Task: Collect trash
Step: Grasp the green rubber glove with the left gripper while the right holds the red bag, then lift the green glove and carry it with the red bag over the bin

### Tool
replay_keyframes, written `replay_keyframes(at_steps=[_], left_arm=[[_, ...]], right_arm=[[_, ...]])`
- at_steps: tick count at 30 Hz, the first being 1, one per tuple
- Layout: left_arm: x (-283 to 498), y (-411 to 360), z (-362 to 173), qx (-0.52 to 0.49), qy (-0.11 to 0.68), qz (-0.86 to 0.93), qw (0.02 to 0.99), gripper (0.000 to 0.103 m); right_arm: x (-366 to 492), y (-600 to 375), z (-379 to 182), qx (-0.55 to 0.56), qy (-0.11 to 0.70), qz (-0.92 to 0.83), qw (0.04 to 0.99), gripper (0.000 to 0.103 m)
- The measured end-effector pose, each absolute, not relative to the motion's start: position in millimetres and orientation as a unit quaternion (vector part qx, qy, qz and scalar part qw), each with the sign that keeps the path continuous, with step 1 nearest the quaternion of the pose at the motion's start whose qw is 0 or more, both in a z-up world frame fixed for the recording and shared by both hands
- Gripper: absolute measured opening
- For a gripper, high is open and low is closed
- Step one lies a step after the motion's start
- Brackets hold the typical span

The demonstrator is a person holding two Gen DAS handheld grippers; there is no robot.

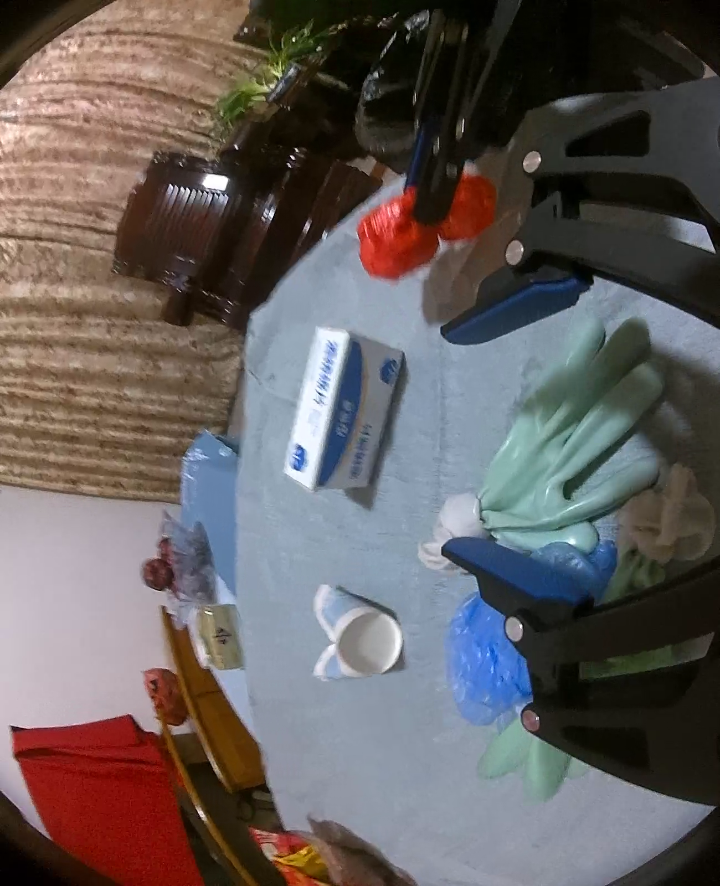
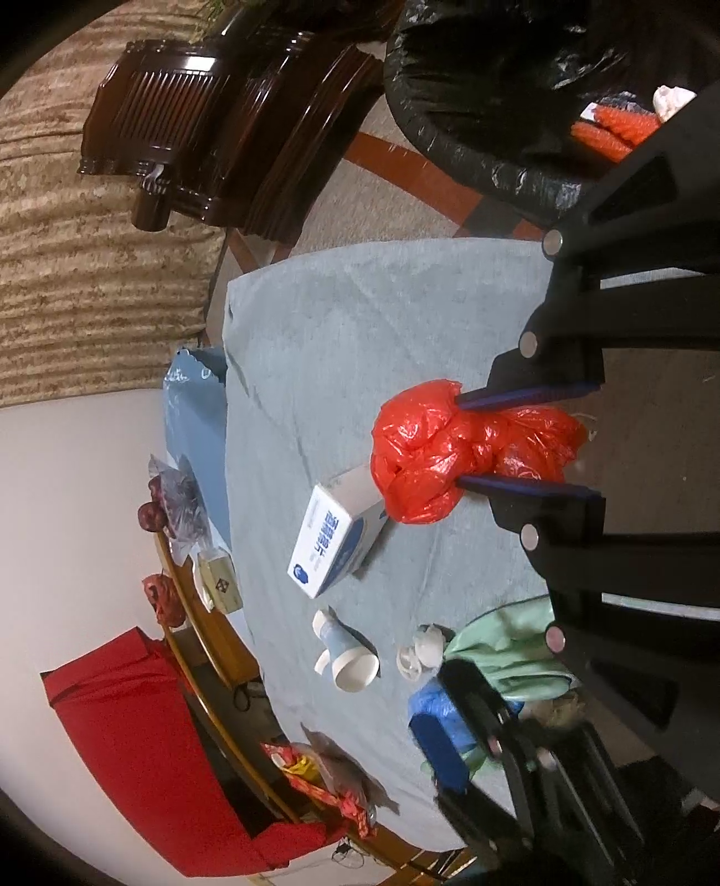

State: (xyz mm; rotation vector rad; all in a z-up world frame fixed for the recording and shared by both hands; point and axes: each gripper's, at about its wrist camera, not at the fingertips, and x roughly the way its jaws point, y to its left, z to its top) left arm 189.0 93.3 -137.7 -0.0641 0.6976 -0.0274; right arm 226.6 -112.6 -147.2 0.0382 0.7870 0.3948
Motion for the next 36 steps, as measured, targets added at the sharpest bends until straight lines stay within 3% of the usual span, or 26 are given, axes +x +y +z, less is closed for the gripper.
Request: replay_keyframes(at_steps=[14,16,18,19,24,32,35,36], left_arm=[[219.0,102.8,-169.4,-0.029,0.395,0.025,0.918,0.064],[218.7,101.4,-168.2,-0.025,0.393,0.030,0.919,0.053],[217.4,101.7,-164.6,-0.017,0.385,0.036,0.922,0.030],[216.8,102.1,-162.3,-0.015,0.381,0.036,0.924,0.025],[215.2,102.1,-157.5,-0.014,0.376,0.027,0.926,0.016],[197.2,91.7,-140.3,-0.048,0.333,-0.037,0.941,0.016],[202.7,84.5,-151.2,-0.037,0.356,-0.043,0.933,0.023],[204.0,84.3,-154.5,-0.037,0.363,-0.043,0.930,0.032]], right_arm=[[228.7,-114.0,-149.4,0.017,0.384,0.188,0.904,0.023],[228.2,-114.2,-149.3,0.016,0.383,0.188,0.904,0.023],[227.9,-114.0,-149.2,0.017,0.383,0.189,0.904,0.023],[227.8,-113.9,-149.1,0.017,0.383,0.189,0.904,0.023],[222.2,-111.0,-145.0,0.014,0.376,0.195,0.906,0.023],[215.3,-121.5,-139.9,0.015,0.369,0.190,0.910,0.023],[215.6,-122.9,-141.9,0.017,0.373,0.186,0.909,0.023],[215.3,-123.0,-142.3,0.018,0.374,0.185,0.909,0.023]])
